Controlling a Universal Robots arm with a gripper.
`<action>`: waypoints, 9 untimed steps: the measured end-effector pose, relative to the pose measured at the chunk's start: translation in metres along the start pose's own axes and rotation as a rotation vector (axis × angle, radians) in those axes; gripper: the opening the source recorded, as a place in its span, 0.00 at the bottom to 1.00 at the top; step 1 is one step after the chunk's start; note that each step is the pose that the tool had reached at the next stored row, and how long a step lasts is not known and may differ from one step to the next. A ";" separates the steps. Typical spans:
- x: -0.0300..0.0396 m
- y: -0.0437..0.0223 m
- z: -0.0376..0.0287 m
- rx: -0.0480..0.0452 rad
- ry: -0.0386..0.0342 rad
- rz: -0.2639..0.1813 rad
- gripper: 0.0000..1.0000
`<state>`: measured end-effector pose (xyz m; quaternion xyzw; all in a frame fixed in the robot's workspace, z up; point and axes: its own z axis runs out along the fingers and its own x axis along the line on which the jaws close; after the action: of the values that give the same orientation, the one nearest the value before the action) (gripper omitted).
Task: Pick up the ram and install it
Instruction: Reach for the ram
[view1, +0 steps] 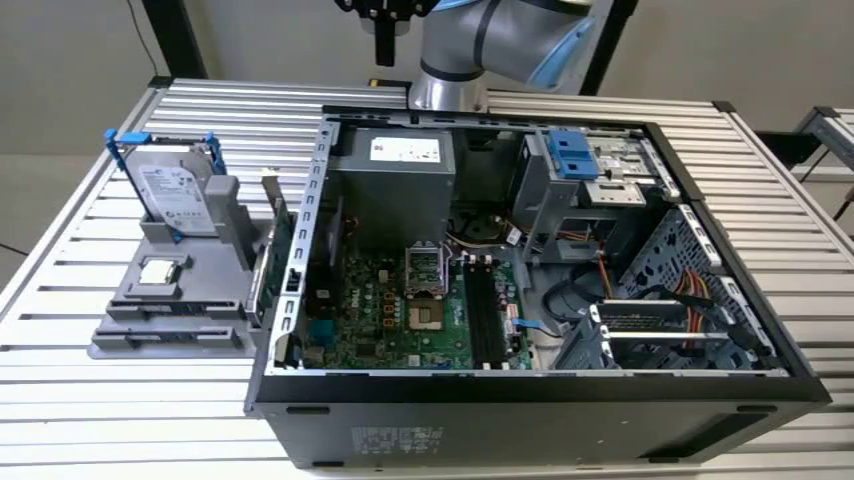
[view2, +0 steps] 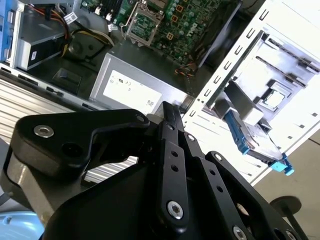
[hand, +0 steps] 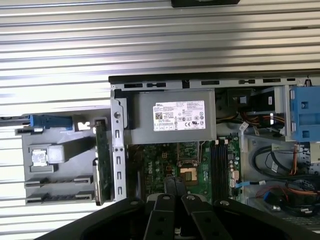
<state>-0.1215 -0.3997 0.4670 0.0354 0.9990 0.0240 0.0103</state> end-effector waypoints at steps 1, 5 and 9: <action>0.0003 -0.0006 0.0000 0.0000 0.0001 0.000 0.00; 0.0030 -0.0040 -0.0002 -0.0001 -0.0001 0.000 0.00; 0.0059 -0.0069 -0.0003 -0.0002 -0.0001 0.000 0.00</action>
<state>-0.1279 -0.4062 0.4668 0.0353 0.9990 0.0240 0.0104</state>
